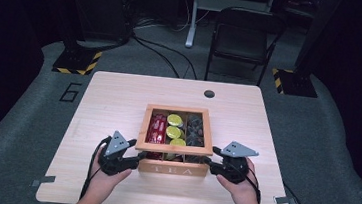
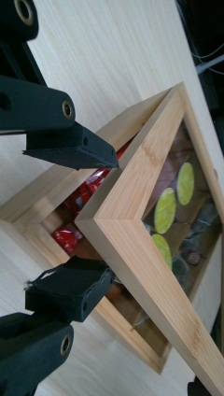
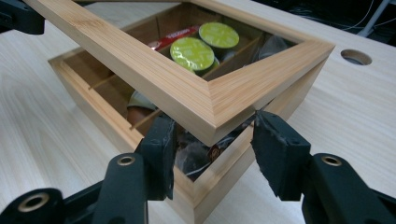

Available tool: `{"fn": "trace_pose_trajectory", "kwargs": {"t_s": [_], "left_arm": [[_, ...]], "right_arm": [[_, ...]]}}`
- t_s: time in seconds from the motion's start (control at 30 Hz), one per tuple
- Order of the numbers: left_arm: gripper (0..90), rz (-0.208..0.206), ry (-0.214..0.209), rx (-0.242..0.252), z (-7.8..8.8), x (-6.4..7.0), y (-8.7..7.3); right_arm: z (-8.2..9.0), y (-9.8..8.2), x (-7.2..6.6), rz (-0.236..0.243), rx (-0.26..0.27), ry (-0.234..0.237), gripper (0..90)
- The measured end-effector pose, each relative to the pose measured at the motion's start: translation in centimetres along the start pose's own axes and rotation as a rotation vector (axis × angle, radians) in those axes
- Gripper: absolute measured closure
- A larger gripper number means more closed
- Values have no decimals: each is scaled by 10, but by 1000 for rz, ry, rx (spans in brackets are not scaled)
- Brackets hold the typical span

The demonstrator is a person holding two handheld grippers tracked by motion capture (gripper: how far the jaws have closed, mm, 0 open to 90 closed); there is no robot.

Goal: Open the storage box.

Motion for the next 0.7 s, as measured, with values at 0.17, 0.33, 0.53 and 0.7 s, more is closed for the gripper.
{"fn": "trace_pose_trajectory", "kwargs": {"t_s": [0.17, 0.33, 0.53, 0.7], "left_arm": [[436, 20, -34, 4, 3, -3, 12], [437, -1, -22, 16, 6, -1, 25], [447, -15, -23, 37, 9, -2, 47], [457, -18, -30, 49, 11, -5, 65]], "right_arm": [[5, 13, 7, 43, -12, -9, 495], [8, 25, 14, 56, -13, -8, 492], [11, 41, 25, -7, 12, 11, 491], [12, 58, 36, 26, 15, -9, 492]]}}
Point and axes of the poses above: each handheld gripper's, and its own axes: z roughly backward along the jaws, y roughly out of its top, x roughly to its right, the point moved 7 cm from there along -z, roughly forward along the jaws, and after that the axes turned 15 degrees about z, right-handed, at the moved point
